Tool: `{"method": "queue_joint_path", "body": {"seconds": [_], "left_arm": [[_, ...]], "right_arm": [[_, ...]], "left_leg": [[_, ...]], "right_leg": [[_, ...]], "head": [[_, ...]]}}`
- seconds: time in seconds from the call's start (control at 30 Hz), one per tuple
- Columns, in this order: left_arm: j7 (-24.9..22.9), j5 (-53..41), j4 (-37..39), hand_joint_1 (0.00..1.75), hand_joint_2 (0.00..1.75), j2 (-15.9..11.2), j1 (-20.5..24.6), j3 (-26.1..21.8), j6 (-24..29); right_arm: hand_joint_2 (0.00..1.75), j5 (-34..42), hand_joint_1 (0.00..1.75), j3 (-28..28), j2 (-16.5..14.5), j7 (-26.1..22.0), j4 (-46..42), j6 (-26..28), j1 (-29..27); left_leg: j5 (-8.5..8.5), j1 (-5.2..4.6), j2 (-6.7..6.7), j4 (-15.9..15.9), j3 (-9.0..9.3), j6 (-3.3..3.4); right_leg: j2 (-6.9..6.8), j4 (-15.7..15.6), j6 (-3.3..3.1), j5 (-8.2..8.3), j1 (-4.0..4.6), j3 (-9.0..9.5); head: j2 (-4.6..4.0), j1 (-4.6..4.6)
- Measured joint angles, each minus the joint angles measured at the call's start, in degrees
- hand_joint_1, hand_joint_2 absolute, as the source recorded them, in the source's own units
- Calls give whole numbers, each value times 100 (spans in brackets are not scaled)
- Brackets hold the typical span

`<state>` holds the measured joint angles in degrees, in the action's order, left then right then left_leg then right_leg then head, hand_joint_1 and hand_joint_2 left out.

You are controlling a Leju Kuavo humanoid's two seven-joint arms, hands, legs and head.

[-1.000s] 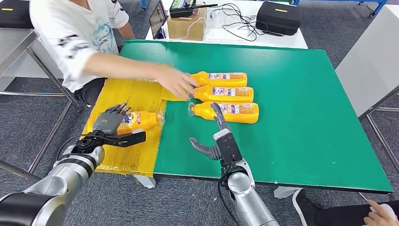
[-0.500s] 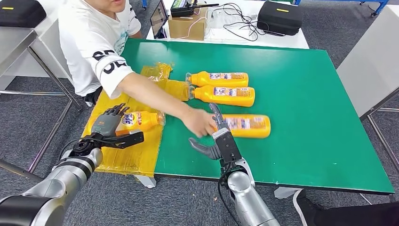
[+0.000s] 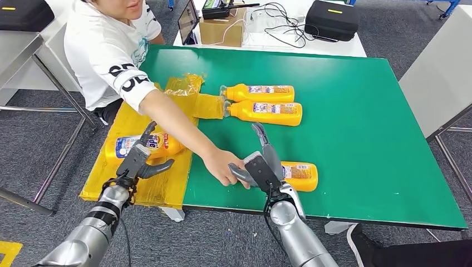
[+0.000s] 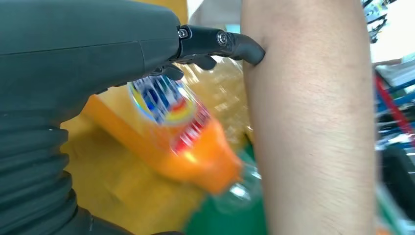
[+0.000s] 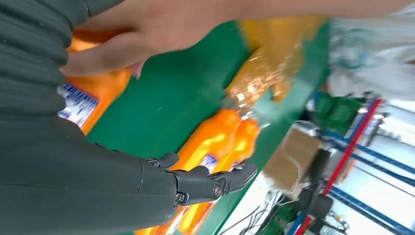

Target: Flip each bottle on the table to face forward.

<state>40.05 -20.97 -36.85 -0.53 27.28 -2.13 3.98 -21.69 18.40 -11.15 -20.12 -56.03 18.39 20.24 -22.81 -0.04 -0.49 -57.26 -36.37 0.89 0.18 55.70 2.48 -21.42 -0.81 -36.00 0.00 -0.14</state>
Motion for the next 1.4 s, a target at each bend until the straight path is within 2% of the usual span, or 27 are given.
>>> {"method": "queue_joint_path", "body": {"seconds": [0.13, 0.23, 0.37, 0.53, 1.3, 1.4], "left_arm": [[-53, 604, -318, 0, 175, 232, -162, -9, -801], [-185, 967, -557, 0, 175, 427, -299, -16, -1209], [-373, 1303, -797, 0, 175, 620, -366, -48, -1403], [-514, 1577, -1023, 0, 175, 739, -425, -102, -1595], [-552, 1737, -1204, 0, 175, 834, -443, -108, -1681], [-543, 1737, -1204, 0, 175, 836, -440, -108, -1668]], "right_arm": [[175, -1007, 0, 114, 186, 656, 211, 120, 82], [175, -1759, 0, 214, 350, 1058, 351, 126, 107], [175, -2328, 0, 275, 564, 1453, 446, 63, 99], [175, -2829, 0, 286, 889, 1954, 494, -331, 105], [175, -3410, 0, 327, 1556, 2332, 565, -933, 464], [175, -3402, 128, 337, 1618, 2336, 654, -1090, 551]], "left_leg": [[0, -1, -5, 0, -2, 1], [0, -1, -6, -1, -4, 1], [-1, -3, -4, -1, -5, 2], [-1, -2, -8, -1, -4, 3], [1, -4, -6, -2, 1, 5], [1, -4, -4, -2, 1, 5]], "right_leg": [[-6, -1, 1, 0, 0, 0], [-8, -1, 2, 1, 0, 0], [-7, -2, 3, 1, -1, -2], [-10, -2, 3, 0, 0, 0], [-10, -2, 5, 2, -1, 6], [-10, -3, 5, 2, -1, 6]], "head": [[0, -1], [0, -1], [1, -2], [1, -1], [1, -2], [1, -2]]}}
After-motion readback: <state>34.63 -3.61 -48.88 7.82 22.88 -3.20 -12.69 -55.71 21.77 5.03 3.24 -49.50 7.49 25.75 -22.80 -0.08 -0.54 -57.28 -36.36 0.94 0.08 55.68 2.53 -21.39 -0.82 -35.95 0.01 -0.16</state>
